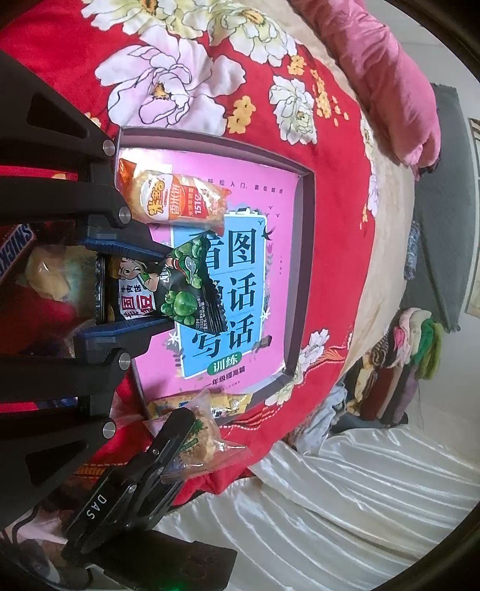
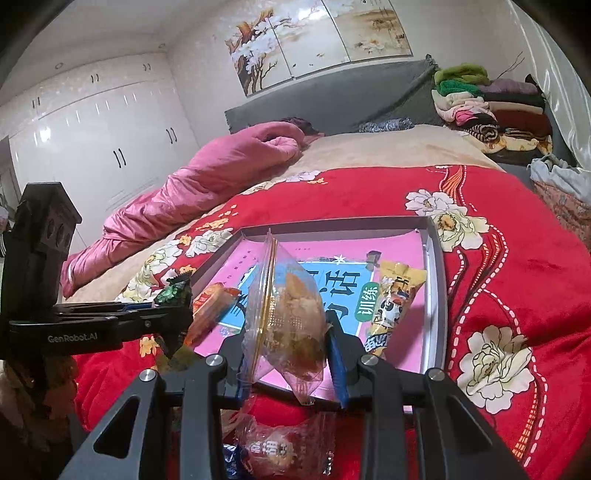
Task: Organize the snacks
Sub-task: 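Carry the green candy packet with the left tool while the right tool carries the clear bag into the tray, then lower both snacks onto the book and open both tools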
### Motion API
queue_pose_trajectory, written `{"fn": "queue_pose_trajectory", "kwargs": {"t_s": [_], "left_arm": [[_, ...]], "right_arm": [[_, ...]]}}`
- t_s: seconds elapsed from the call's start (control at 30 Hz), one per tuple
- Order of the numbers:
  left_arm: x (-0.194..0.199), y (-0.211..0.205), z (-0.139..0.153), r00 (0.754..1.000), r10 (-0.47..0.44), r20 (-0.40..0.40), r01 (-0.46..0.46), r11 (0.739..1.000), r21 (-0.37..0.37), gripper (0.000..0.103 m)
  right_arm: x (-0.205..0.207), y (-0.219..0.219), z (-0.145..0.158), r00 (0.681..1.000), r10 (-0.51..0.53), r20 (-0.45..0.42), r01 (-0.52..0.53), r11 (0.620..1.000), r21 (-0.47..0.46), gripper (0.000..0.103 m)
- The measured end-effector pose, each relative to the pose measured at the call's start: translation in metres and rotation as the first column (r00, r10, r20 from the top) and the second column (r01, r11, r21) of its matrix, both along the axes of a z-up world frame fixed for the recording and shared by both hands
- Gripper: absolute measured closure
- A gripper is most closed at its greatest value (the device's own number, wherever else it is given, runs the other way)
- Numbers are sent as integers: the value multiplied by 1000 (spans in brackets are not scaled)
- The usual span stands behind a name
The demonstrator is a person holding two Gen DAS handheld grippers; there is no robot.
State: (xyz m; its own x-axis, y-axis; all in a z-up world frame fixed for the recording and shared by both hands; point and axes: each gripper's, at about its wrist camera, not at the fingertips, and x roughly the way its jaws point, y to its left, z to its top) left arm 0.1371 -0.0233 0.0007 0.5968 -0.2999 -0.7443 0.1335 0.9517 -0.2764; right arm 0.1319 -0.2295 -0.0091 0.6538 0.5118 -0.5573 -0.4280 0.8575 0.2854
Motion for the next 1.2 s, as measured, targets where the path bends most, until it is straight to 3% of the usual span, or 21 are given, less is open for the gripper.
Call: {"fn": "queue_pose_trajectory", "kwargs": {"t_s": [0.5, 0.87, 1.2], "left_arm": [[21, -10, -8, 1000, 4, -3, -4, 1000, 26, 72], [35, -16, -23, 999, 10, -47, -7, 998, 54, 72], [38, -19, -32, 997, 12, -72, -5, 996, 88, 72]], "right_arm": [[16, 4, -15, 999, 9, -43, -10, 1000, -18, 68], [22, 0, -26, 996, -22, -81, 18, 999, -45, 68], [18, 3, -23, 998, -31, -58, 25, 995, -93, 68]]}}
